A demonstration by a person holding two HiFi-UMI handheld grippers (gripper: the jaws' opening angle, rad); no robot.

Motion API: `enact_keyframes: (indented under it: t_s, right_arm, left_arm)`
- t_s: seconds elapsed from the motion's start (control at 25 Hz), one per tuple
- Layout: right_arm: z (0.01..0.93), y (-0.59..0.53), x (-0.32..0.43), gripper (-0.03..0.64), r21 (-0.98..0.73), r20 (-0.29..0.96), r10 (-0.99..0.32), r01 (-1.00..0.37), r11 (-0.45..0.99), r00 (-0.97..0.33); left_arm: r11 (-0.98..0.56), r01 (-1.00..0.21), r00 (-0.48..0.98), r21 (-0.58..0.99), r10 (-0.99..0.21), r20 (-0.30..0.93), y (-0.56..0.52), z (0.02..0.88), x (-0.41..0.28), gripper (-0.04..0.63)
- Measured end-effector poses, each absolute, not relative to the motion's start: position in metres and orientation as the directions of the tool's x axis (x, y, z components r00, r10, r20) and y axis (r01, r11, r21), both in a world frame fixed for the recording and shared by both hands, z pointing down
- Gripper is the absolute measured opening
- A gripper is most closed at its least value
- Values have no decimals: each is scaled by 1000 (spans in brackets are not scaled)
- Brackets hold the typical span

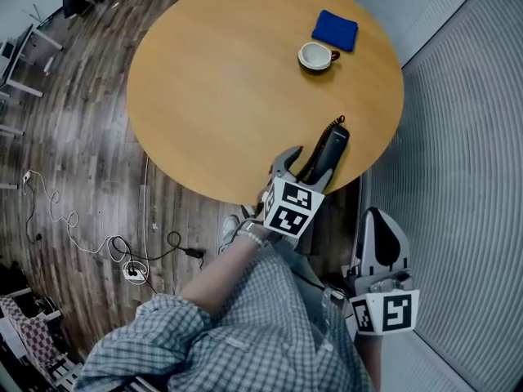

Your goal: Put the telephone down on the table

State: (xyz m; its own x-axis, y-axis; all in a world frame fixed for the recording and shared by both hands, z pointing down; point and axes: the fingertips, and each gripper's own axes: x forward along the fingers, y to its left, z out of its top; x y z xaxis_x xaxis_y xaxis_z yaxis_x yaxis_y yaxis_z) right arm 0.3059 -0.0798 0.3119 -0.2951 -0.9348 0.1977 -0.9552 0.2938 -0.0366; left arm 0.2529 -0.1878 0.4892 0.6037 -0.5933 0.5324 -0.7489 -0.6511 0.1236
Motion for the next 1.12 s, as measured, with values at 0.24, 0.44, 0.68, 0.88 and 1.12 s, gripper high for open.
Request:
enact_keyframes:
  t_s: [0.24, 0.44, 0.68, 0.88, 1.12]
  right_arm:
    - [306, -96, 277, 11, -35, 159, -936, -949, 312, -314]
    - [291, -106, 254, 11, -29, 115, -939, -946, 324, -325]
    - [285, -112, 230, 10, -18, 75, -939, -942, 336, -337]
    - [273, -119, 213, 10, -1, 52, -935, -937, 351, -350]
    - [264, -126, 194, 11, 27, 27, -925, -924, 380, -380]
  left_arm:
    - [-645, -761, 595, 65, -655, 465, -191, 442, 196, 195]
    - [-618, -787, 570, 8, -721, 394, -193, 394, 143, 43]
    - [-608, -794, 576, 10, -747, 333, -181, 359, 95, 9]
    - [-603, -797, 583, 15, -764, 275, -165, 325, 63, 8]
    - [-575, -818, 560, -22, -804, 200, -163, 299, 37, 8]
